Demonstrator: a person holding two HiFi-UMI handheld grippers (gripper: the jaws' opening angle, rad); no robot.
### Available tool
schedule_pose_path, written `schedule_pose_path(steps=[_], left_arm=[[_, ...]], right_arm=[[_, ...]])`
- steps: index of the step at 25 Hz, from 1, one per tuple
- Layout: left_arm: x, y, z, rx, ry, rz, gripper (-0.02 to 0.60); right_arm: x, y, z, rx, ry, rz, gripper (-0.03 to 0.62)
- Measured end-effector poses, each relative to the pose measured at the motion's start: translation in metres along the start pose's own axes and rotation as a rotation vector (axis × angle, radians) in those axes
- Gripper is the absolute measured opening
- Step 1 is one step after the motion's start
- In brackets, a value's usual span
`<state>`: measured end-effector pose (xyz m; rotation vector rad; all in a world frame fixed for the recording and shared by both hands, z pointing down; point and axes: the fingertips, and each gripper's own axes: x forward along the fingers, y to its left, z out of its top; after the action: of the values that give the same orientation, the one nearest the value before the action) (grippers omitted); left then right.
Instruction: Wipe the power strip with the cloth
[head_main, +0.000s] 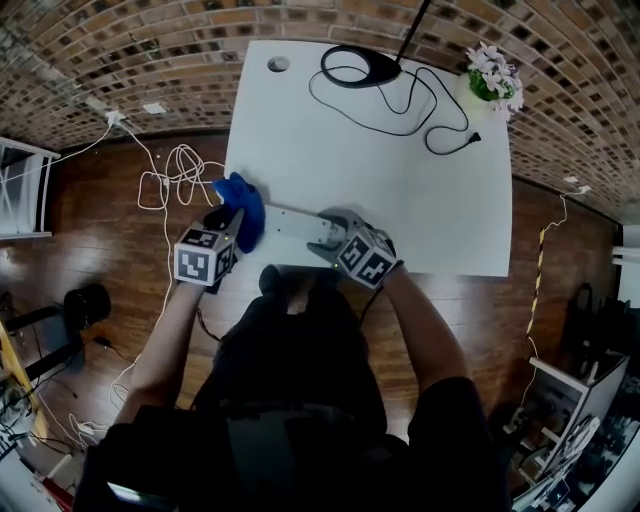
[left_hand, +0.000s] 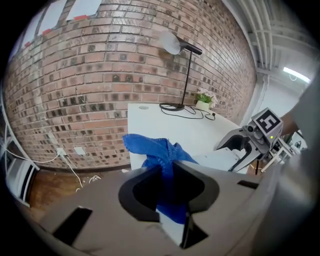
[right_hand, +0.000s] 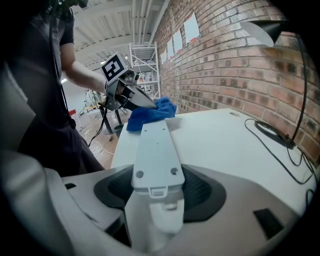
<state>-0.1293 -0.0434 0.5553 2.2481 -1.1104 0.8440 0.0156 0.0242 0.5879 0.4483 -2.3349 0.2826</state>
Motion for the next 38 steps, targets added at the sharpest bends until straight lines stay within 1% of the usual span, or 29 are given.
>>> schedule_pose_path(steps=[3, 12, 17, 22, 27, 35, 38], left_arm=[[0.0, -0.001, 0.001, -0.03, 0.03, -0.027, 0.081], [0.002, -0.003, 0.001, -0.027, 0.06, -0.037, 0.081], [0.003, -0.002, -0.002, -0.06, 0.068, -0.023, 0.081], [0.002, -0.001, -0.001, -0.035, 0.073, -0.015, 0.081], [0.004, -0.002, -0.002, -0.053, 0.09, 0.002, 0.081], [0.005, -0.012, 0.006, -0.024, 0.055, 0.016, 0.081], [0.002, -0.014, 0.011, -0.045, 0.095, 0.01, 0.082]], right_arm=[[0.001, 0.0, 0.001, 0.003, -0.002, -0.002, 0.281], [0.002, -0.002, 0.0, -0.01, -0.013, -0.005, 0.281], [-0.001, -0.002, -0.004, -0.013, -0.006, -0.005, 0.281], [0.002, -0.002, 0.001, -0.022, -0.017, -0.011, 0.281], [0.001, -0.002, 0.0, -0.024, -0.016, -0.009, 0.281], [0.0, -0.002, 0.0, -0.028, -0.016, -0.007, 0.281], [0.0, -0.002, 0.0, -0.028, -0.017, -0.005, 0.281]])
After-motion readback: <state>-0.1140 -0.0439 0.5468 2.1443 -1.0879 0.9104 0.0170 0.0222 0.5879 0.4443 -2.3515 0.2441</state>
